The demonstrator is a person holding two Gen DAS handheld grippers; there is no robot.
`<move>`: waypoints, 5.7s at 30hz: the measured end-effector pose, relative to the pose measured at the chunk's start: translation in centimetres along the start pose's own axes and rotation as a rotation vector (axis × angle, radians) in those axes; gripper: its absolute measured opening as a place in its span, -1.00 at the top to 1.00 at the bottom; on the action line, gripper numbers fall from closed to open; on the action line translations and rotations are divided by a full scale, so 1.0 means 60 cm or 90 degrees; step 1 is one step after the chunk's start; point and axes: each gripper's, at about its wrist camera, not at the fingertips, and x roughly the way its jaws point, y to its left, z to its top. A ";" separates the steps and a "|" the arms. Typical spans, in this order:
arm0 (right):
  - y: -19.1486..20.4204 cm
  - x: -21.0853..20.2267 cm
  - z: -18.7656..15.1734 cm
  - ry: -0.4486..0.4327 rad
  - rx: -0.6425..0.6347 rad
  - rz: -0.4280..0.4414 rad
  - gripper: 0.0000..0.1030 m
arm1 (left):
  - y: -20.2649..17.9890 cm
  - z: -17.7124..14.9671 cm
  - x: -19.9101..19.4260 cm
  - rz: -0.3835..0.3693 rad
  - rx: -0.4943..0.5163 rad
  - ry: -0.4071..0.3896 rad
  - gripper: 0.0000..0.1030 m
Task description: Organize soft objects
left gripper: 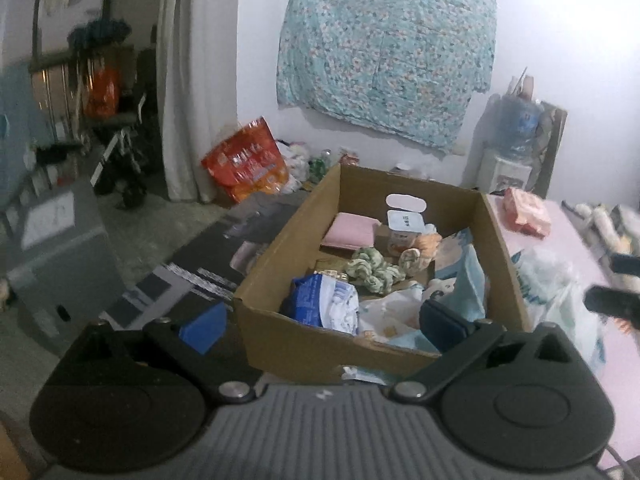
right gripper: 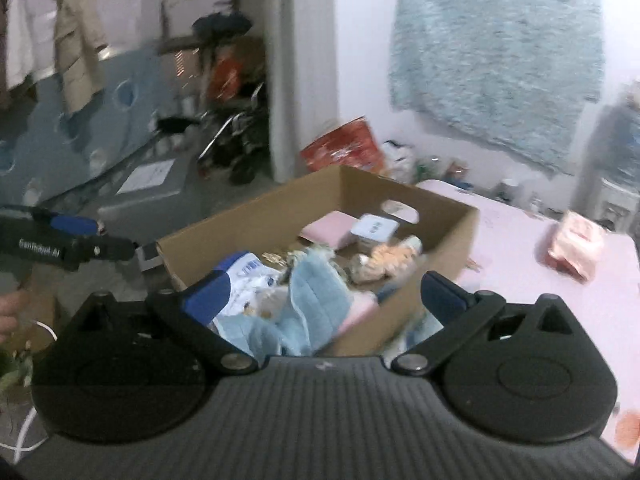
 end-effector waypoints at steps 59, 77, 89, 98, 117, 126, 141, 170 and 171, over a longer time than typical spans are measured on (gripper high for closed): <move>-0.148 0.192 -0.202 0.159 0.264 -0.225 -0.95 | -0.080 -0.029 0.070 0.004 0.078 0.162 -1.00; -0.075 0.029 -0.167 0.032 0.182 -0.247 -0.98 | -0.129 -0.020 0.080 -0.026 0.107 0.145 -1.00; 0.028 0.000 -0.117 0.032 0.113 -0.228 -0.98 | -0.146 -0.036 0.069 -0.026 0.120 0.164 -1.00; 0.034 0.022 -0.118 0.078 0.131 -0.221 -0.98 | -0.138 -0.042 0.071 -0.009 0.127 0.168 -1.00; 0.012 0.043 -0.128 0.122 0.165 -0.213 -0.98 | -0.126 -0.037 0.073 0.014 0.124 0.155 -1.00; 0.012 0.044 -0.129 0.126 0.166 -0.211 -0.98 | -0.126 -0.037 0.072 0.015 0.125 0.154 -1.00; 0.012 0.043 -0.131 0.126 0.166 -0.211 -0.98 | -0.128 -0.037 0.072 0.015 0.126 0.153 -1.00; 0.015 0.045 -0.133 0.129 0.165 -0.211 -0.98 | -0.127 -0.041 0.072 0.013 0.130 0.156 -1.00; 0.015 0.045 -0.133 0.129 0.165 -0.211 -0.98 | -0.127 -0.041 0.072 0.012 0.130 0.157 -1.00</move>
